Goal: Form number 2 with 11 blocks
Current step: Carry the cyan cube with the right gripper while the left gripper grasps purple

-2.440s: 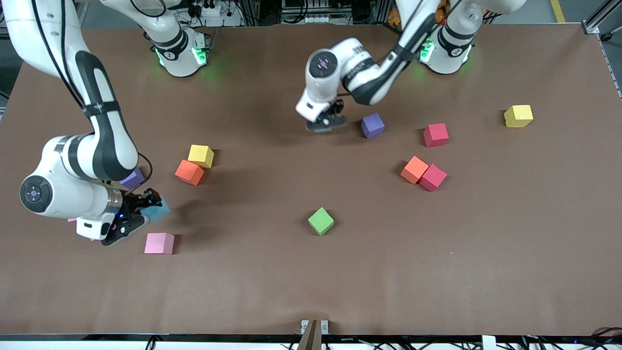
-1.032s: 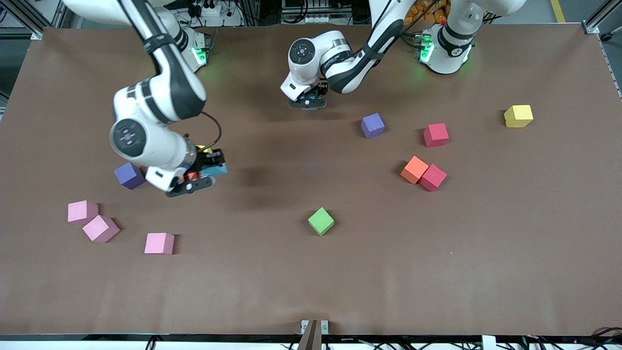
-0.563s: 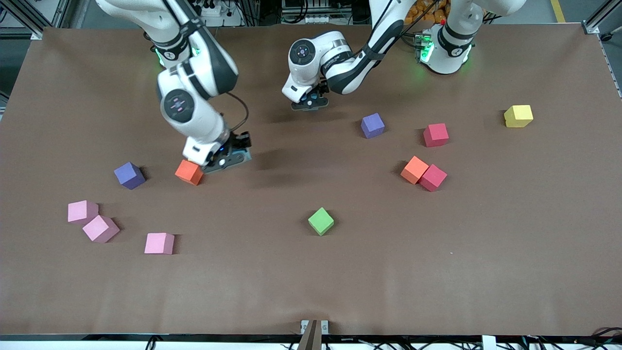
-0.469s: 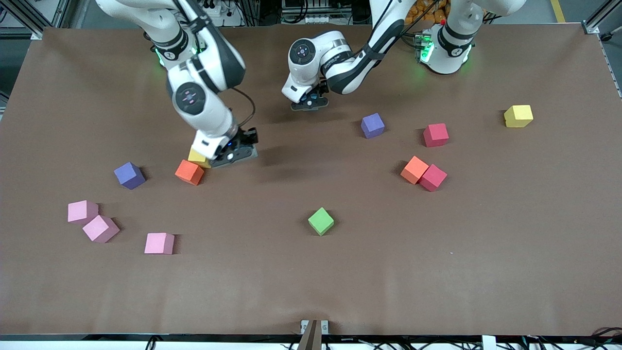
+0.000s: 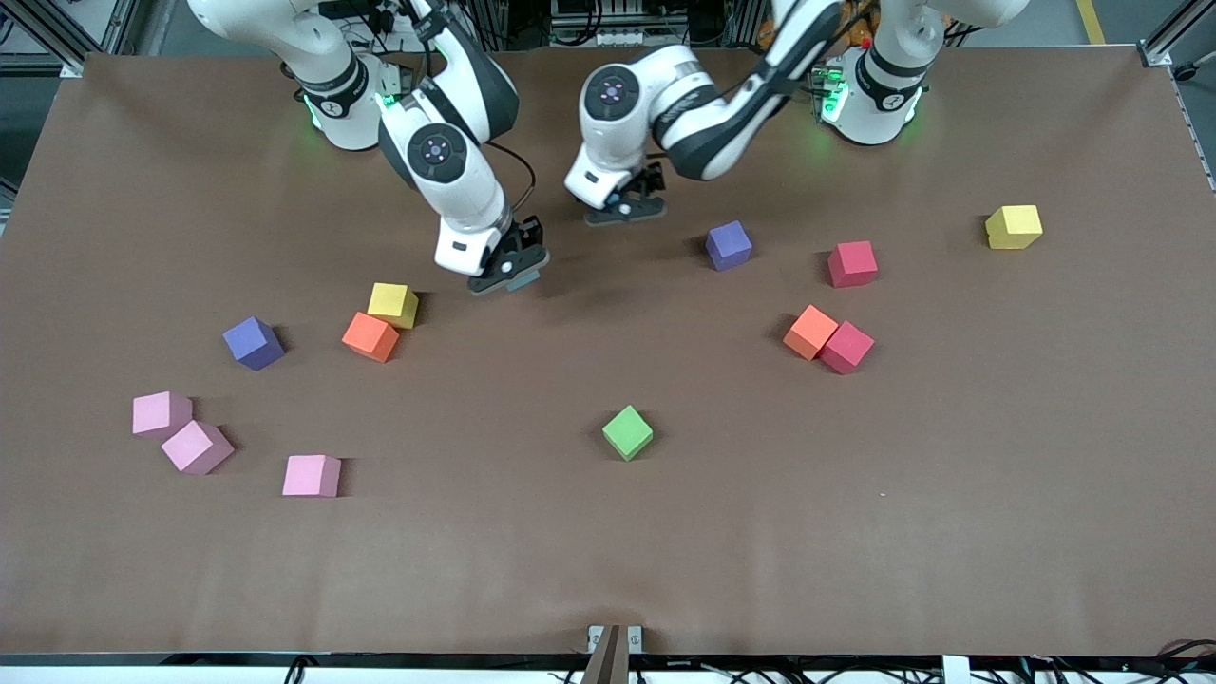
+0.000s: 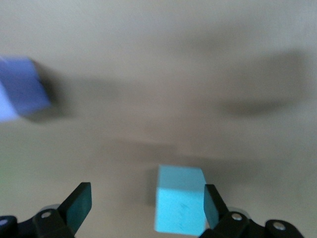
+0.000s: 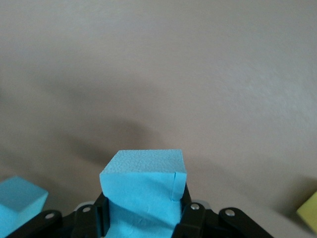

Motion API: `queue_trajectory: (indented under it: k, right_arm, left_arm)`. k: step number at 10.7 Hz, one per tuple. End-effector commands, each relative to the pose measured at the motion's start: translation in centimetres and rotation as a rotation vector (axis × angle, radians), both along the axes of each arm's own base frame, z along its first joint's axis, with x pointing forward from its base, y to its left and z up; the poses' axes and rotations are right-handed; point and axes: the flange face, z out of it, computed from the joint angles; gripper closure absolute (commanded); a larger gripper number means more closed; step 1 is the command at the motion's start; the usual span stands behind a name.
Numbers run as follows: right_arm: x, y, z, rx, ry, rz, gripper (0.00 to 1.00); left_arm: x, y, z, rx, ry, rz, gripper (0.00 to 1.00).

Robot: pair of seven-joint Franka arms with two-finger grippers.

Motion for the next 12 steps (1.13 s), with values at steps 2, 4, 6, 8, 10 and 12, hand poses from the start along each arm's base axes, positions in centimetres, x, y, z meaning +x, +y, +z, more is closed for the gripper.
queue_trajectory:
  k: [2,4,6,8,10,12]
  right_arm:
    - [-0.6,-0.6,0.9,0.034,-0.032,0.246,0.76]
    - [-1.6,0.6,0.6,0.043,-0.041,0.380,0.76]
    - [-4.2,3.0,-0.1,0.050,-0.064,0.580,0.76]
    - [-7.5,4.3,-2.3,0.061,-0.105,0.740,0.80]
    - [-10.4,6.2,-3.9,0.059,-0.107,0.877,0.85]
    - [-10.5,6.2,-4.3,0.036,-0.118,0.967,0.86]
  left_arm:
    - [4.5,7.2,0.2,0.029,0.007,-0.042,0.00]
    - [6.8,10.4,-1.4,0.018,-0.001,-0.088,0.00]
    - [6.5,12.9,-3.4,0.034,-0.011,-0.101,0.00]
    - [6.4,15.3,-4.9,0.041,-0.011,-0.109,0.00]
    - [6.4,17.3,-5.2,0.054,-0.001,-0.065,0.00]
    - [6.2,18.3,-5.4,0.051,0.006,-0.021,0.00]
